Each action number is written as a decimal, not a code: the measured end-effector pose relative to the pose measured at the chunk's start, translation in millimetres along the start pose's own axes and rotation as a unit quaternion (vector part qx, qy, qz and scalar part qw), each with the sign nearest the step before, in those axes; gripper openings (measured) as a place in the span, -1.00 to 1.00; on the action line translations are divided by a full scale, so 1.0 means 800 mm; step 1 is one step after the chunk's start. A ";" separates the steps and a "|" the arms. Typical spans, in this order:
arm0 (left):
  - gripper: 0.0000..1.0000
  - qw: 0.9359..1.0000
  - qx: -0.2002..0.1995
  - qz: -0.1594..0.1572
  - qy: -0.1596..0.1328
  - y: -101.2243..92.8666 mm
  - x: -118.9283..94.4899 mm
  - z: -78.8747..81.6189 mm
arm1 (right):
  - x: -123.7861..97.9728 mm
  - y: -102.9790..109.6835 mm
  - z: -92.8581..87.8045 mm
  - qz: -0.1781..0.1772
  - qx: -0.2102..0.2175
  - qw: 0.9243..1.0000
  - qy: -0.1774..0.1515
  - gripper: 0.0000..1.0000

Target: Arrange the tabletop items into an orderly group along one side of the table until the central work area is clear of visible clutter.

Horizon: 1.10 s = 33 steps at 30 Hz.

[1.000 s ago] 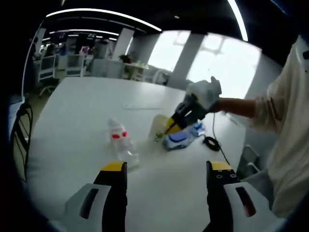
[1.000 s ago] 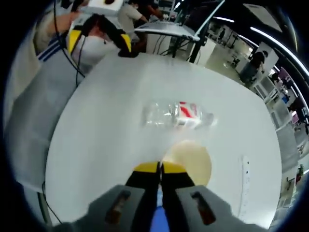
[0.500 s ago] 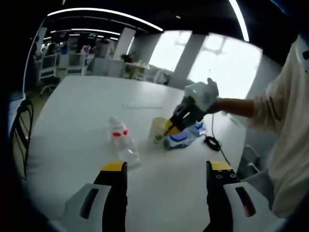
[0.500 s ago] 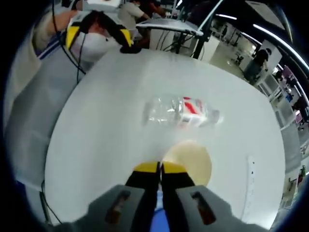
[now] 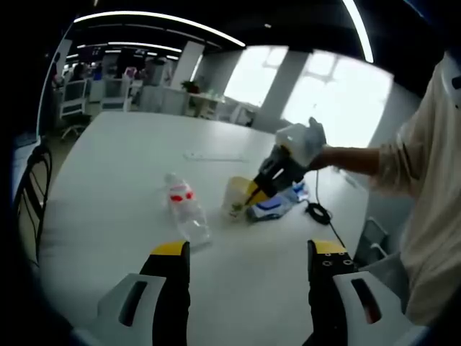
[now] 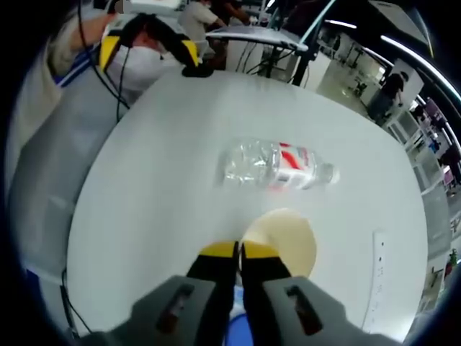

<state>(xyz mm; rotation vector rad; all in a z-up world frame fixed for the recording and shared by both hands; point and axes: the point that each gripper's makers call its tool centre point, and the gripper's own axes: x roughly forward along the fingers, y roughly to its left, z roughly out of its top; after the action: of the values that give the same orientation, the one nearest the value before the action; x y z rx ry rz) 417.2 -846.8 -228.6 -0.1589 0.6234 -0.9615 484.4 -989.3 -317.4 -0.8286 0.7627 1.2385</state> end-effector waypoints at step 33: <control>0.25 1.000 -0.001 -0.001 -0.005 -0.001 0.001 0.002 | -0.018 0.002 0.019 -0.012 0.014 0.999 -0.046 -0.70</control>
<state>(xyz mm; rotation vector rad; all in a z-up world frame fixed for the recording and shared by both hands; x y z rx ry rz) 417.8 -848.4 -227.0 -0.1657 0.6148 -0.9624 481.6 -982.9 -297.6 -0.7494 0.6930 1.2340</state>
